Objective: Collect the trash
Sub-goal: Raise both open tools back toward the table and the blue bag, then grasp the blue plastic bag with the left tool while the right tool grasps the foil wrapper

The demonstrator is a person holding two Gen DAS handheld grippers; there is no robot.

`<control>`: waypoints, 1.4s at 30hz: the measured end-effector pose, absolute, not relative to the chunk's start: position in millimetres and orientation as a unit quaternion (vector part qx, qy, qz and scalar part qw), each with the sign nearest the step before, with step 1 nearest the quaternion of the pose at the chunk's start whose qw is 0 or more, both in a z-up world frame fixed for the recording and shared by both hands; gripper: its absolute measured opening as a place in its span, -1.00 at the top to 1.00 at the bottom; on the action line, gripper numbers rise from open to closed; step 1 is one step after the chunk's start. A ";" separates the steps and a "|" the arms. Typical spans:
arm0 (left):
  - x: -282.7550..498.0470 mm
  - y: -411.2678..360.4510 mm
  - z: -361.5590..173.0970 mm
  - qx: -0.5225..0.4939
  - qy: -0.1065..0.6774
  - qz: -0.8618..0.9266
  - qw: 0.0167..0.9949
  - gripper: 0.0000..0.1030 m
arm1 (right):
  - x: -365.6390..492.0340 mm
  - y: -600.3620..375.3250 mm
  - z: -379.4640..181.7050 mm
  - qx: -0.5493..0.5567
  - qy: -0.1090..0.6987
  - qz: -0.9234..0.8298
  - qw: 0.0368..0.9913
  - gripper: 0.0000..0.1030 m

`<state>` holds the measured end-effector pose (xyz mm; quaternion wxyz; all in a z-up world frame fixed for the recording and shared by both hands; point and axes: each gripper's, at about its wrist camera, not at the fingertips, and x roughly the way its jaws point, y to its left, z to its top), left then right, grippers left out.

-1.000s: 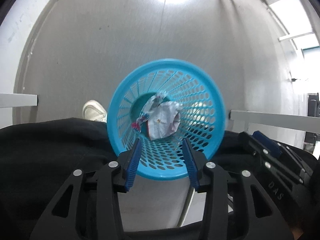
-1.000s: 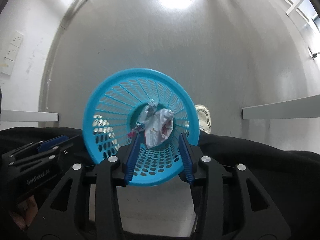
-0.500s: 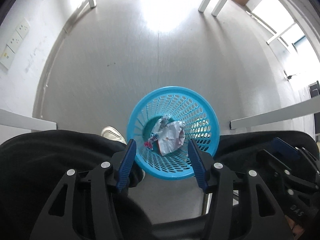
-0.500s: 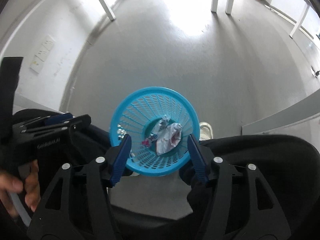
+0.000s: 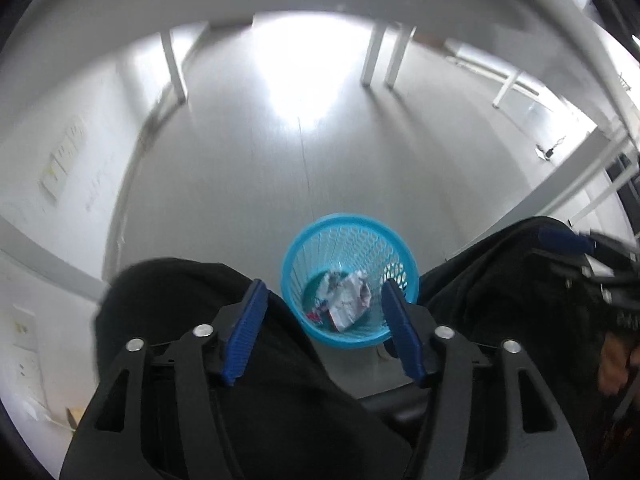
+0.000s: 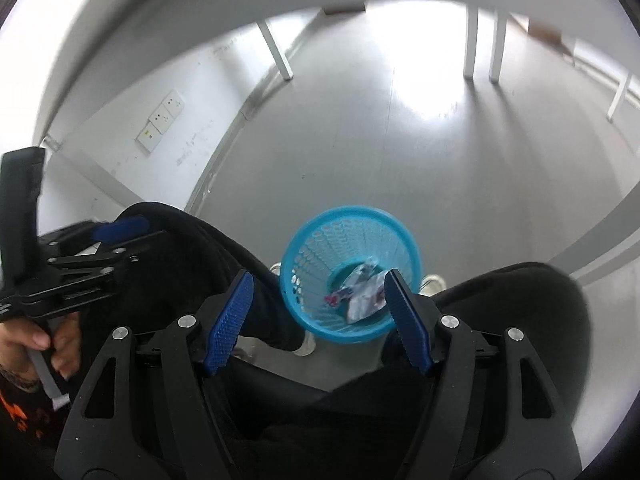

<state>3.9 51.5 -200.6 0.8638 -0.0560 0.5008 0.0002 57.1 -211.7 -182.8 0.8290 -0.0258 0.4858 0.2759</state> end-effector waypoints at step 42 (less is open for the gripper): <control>85.7 76.2 5.9 -0.129 0.323 -0.084 0.934 -0.89 | 115.4 -186.0 -4.9 -0.037 0.309 0.261 0.914 -0.75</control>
